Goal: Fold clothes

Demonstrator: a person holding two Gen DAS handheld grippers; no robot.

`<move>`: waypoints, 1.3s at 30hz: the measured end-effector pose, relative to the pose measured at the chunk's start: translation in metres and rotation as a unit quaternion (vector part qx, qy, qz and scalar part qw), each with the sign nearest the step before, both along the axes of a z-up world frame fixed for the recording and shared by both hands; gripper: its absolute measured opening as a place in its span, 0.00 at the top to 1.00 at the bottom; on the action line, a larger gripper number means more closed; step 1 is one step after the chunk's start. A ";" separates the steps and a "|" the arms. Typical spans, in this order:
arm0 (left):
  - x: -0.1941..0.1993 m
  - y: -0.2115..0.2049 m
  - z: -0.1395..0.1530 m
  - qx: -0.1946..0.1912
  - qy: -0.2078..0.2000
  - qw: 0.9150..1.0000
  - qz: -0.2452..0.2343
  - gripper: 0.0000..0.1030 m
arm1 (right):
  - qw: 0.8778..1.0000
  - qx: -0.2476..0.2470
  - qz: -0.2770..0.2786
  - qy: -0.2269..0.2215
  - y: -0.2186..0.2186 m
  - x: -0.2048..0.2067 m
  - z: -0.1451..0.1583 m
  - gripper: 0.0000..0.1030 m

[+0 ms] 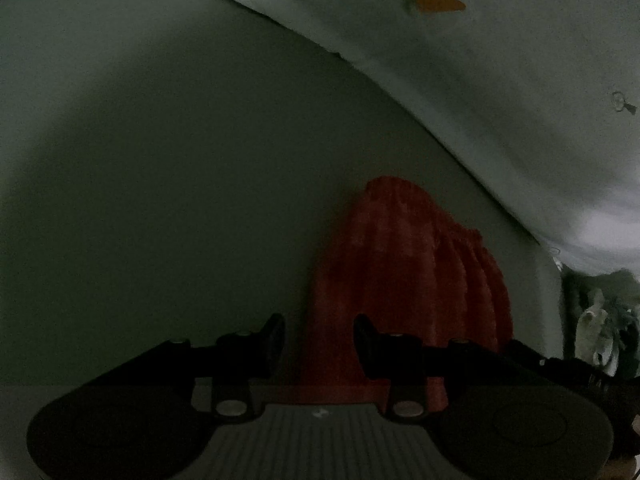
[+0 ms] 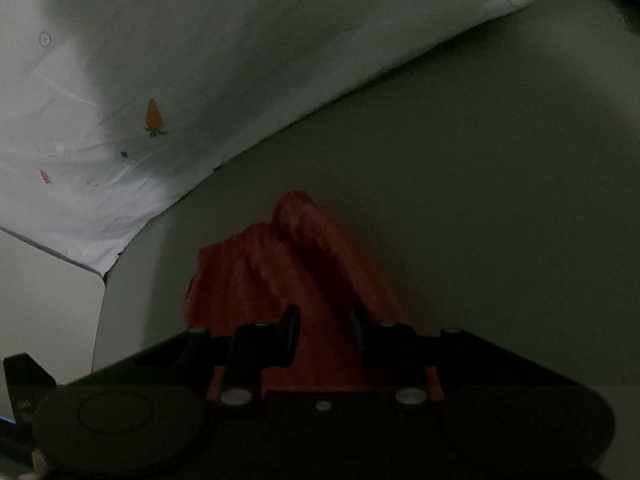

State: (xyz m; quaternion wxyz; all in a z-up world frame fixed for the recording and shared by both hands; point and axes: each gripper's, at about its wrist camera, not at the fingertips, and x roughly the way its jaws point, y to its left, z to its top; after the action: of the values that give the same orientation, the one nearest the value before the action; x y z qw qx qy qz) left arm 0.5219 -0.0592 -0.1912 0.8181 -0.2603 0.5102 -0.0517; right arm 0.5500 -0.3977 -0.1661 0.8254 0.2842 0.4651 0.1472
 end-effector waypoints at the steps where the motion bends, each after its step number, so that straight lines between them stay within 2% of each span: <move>1: 0.004 0.000 -0.001 0.000 0.000 1.000 -0.002 0.61 | 1.000 -0.003 0.008 -0.004 0.002 0.005 0.000 0.72; 9: 0.027 -0.008 -0.003 0.005 -0.013 1.000 -0.011 0.60 | 0.996 -0.036 0.073 -0.031 0.025 0.034 -0.008 0.72; 10: 0.028 -0.009 -0.003 0.007 -0.014 1.000 -0.013 0.60 | 0.995 -0.037 0.082 -0.033 0.028 0.036 -0.008 0.80; 11: 0.029 -0.010 -0.003 0.008 -0.015 1.000 -0.013 0.60 | 0.995 -0.037 0.091 -0.034 0.030 0.038 -0.009 0.97; 12: 0.030 -0.010 -0.003 0.009 -0.015 1.000 -0.013 0.60 | 0.994 -0.037 0.099 -0.035 0.033 0.040 -0.010 0.99; 14: 0.030 -0.011 0.001 0.009 -0.021 1.000 -0.010 0.60 | 0.993 -0.024 0.095 -0.062 0.030 0.036 0.003 1.00; 16: 0.027 -0.011 0.006 0.006 -0.033 0.999 -0.014 0.59 | 0.994 -0.003 0.063 -0.089 0.015 0.031 0.016 1.00; 18: 0.022 -0.011 0.011 0.007 -0.042 0.999 -0.018 0.54 | 0.993 0.017 0.030 -0.115 0.000 0.026 0.030 1.00; 20: 0.017 -0.013 0.012 0.013 -0.045 0.999 -0.023 0.54 | 0.994 -0.011 0.026 -0.104 -0.005 0.032 0.021 0.99; 21: 0.015 -0.013 0.011 0.017 -0.042 0.999 -0.024 0.54 | 0.995 -0.043 0.023 -0.089 -0.004 0.035 0.014 0.98; 24: 0.003 -0.013 0.011 0.023 -0.028 0.999 -0.029 0.54 | 0.995 -0.073 0.026 -0.057 -0.007 0.030 0.006 0.93; 26: -0.010 -0.011 0.013 0.024 -0.029 0.999 -0.032 0.54 | 0.997 -0.048 0.017 -0.059 -0.017 0.014 0.011 0.78; 27: -0.017 -0.010 0.013 0.024 -0.027 0.999 -0.033 0.54 | 0.997 -0.034 0.014 -0.061 -0.024 0.003 0.014 0.75; 35: -0.081 -0.005 0.015 0.018 0.004 1.000 -0.024 0.54 | 0.999 -0.030 0.016 -0.001 -0.043 -0.094 0.006 0.74; 39: -0.115 -0.008 0.016 0.017 0.014 0.999 -0.023 0.54 | 0.998 -0.045 0.017 0.027 -0.047 -0.137 -0.001 0.74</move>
State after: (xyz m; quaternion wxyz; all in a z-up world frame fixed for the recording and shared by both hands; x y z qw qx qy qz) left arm 0.4070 -0.0667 -0.1751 0.8137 -0.2351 0.5285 -0.0576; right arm 0.4132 -0.4449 -0.1671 0.8218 0.2427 0.4982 0.1322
